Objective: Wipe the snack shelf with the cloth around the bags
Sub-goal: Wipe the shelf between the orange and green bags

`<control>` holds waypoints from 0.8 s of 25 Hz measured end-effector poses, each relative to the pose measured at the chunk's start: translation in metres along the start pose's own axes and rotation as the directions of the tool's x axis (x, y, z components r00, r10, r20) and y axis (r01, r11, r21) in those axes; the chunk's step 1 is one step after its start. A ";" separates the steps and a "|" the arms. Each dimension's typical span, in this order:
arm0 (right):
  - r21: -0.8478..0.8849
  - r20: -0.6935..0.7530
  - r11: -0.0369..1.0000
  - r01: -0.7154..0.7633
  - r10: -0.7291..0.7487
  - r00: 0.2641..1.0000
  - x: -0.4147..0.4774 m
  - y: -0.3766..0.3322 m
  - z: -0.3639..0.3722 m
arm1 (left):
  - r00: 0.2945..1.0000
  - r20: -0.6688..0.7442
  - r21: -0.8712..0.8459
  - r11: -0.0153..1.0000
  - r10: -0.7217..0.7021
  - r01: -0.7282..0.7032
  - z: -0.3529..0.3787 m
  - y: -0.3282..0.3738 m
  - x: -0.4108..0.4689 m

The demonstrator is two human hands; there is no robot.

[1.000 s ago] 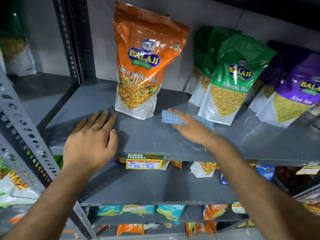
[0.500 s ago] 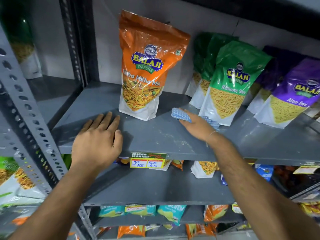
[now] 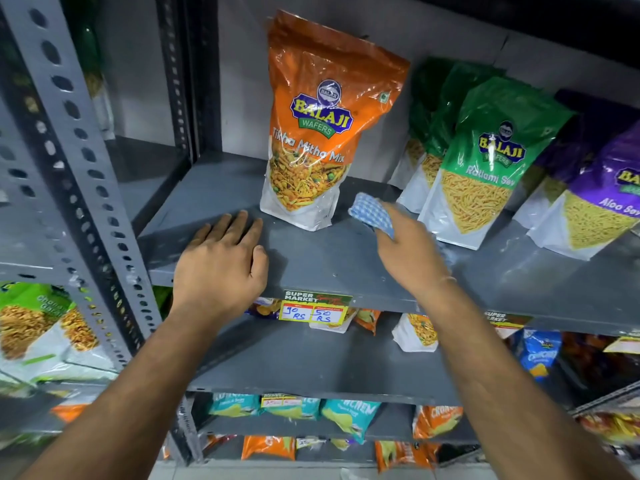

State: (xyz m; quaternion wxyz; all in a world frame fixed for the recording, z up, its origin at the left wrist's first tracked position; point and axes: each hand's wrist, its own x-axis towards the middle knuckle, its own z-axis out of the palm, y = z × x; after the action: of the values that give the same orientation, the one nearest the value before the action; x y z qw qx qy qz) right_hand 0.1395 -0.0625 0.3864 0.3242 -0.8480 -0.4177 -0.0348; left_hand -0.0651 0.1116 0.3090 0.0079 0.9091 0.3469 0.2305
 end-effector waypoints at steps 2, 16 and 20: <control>-0.011 0.092 0.998 -0.065 0.066 0.994 0.016 0.000 0.026 | 1.000 0.005 -0.009 1.000 0.005 -0.005 -0.002 0.001 0.000; 0.138 0.336 0.972 0.191 -0.227 0.914 -0.077 -0.028 0.014 | 0.999 0.047 -0.081 0.997 0.005 -0.001 -0.006 -0.001 -0.002; 0.111 0.051 0.990 0.088 -0.094 0.994 -0.040 -0.012 0.010 | 1.000 -0.023 -0.163 0.987 -0.012 0.008 -0.009 -0.001 -0.007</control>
State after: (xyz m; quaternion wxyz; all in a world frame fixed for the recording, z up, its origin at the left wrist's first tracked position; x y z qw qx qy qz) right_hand 0.1022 -0.0791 0.3715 0.3561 -0.8099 -0.4661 -0.0029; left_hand -0.0743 0.1065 0.3134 0.0790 0.9009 0.3315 0.2687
